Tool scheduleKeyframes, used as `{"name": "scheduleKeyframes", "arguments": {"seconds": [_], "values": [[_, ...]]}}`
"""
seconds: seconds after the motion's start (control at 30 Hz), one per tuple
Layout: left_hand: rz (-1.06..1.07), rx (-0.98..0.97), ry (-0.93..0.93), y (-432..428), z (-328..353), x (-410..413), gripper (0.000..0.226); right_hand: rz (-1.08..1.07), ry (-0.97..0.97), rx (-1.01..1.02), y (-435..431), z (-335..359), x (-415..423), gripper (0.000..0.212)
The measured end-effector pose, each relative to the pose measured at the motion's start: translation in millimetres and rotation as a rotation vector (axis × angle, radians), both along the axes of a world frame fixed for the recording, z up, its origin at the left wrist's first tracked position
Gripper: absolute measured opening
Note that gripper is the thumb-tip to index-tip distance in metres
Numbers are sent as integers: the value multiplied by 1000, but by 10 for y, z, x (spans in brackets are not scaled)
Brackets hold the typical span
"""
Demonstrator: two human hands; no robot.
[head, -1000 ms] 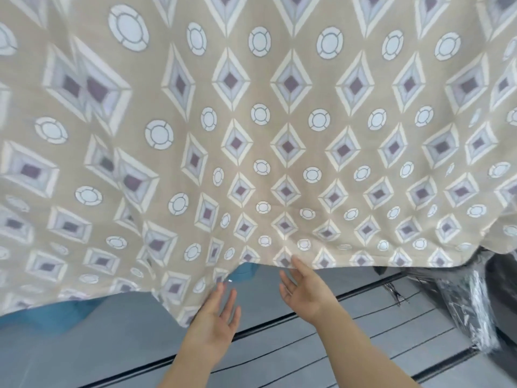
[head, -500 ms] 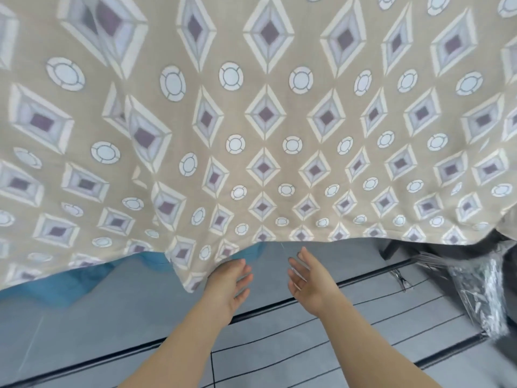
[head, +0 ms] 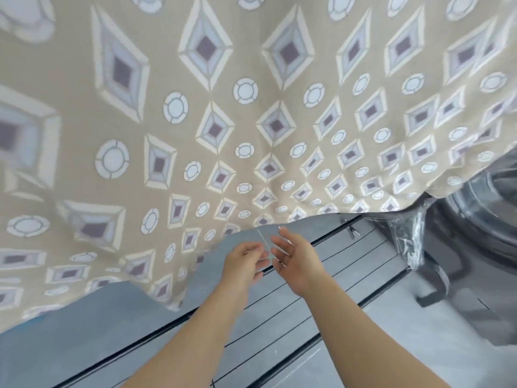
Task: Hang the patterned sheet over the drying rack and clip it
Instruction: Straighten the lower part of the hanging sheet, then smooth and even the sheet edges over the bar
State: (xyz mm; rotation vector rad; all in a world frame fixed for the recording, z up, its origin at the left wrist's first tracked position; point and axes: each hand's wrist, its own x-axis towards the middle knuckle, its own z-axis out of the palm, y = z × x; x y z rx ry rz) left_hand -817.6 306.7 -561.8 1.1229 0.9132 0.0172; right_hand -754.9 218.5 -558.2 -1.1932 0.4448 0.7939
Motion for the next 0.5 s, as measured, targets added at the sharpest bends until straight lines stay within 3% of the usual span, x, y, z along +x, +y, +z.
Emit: {"name": "scheduleKeyframes", "arguments": {"seconds": [0.27, 0.5], "values": [[-88, 120, -106, -237, 1934, 197, 12, -134, -100, 9, -407, 1804, 77, 2], [-184, 252, -238, -415, 3770, 395, 14, -133, -273, 66, -648, 3645, 211, 11]]}}
